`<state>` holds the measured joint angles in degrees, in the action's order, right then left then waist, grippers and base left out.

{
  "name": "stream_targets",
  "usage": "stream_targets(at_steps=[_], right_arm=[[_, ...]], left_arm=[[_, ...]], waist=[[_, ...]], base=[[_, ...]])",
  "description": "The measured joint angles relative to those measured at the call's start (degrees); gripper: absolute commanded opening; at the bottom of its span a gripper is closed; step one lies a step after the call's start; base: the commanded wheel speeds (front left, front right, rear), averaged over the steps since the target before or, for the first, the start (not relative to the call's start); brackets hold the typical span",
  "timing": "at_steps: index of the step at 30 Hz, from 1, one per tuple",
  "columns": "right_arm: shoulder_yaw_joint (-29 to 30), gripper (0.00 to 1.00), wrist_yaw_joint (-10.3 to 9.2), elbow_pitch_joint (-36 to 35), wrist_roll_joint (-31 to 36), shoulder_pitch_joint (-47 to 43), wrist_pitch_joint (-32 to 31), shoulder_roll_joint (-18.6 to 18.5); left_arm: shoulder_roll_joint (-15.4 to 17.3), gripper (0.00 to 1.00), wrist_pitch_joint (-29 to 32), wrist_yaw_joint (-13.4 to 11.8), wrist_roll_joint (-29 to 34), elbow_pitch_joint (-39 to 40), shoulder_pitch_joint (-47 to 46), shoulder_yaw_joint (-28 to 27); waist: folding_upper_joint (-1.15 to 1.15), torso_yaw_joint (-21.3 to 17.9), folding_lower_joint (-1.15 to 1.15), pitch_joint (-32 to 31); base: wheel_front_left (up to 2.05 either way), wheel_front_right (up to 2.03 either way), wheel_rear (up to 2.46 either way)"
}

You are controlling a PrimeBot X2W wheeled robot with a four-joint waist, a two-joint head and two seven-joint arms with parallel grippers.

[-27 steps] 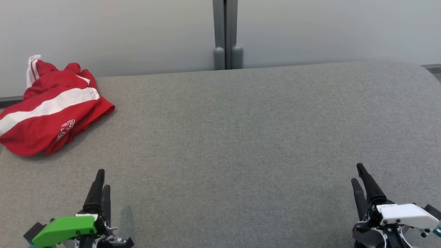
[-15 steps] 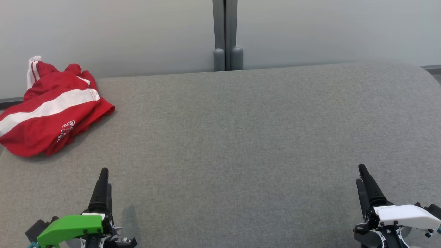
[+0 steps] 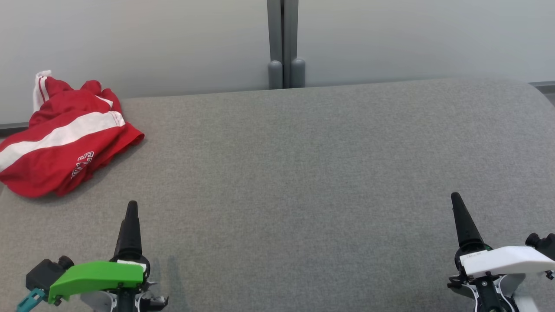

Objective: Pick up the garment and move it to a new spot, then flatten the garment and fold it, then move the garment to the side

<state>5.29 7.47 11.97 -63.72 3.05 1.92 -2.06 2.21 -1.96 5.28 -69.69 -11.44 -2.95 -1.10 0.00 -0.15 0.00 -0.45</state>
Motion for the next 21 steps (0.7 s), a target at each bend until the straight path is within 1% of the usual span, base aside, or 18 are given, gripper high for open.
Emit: stream_targets(at_steps=[12, 21], right_arm=[[-1.3, 1.00, 0.00, -2.1, 13.7, 0.0, 2.3, -0.2], [-2.7, 1.00, 0.00, -2.0, 22.2, -0.1, 3.8, -0.2]], left_arm=[[0.0, 1.00, -2.2, -0.8, 13.7, 1.0, 0.0, 1.4], [0.1, 1.00, -3.9, -1.2, 21.3, 0.5, 0.8, 1.5]], waist=[[0.00, -0.1, 0.00, 0.3], [0.00, -0.1, 0.00, 0.3]], base=[[0.00, 0.00, 0.00], [0.00, 0.00, 0.00]])
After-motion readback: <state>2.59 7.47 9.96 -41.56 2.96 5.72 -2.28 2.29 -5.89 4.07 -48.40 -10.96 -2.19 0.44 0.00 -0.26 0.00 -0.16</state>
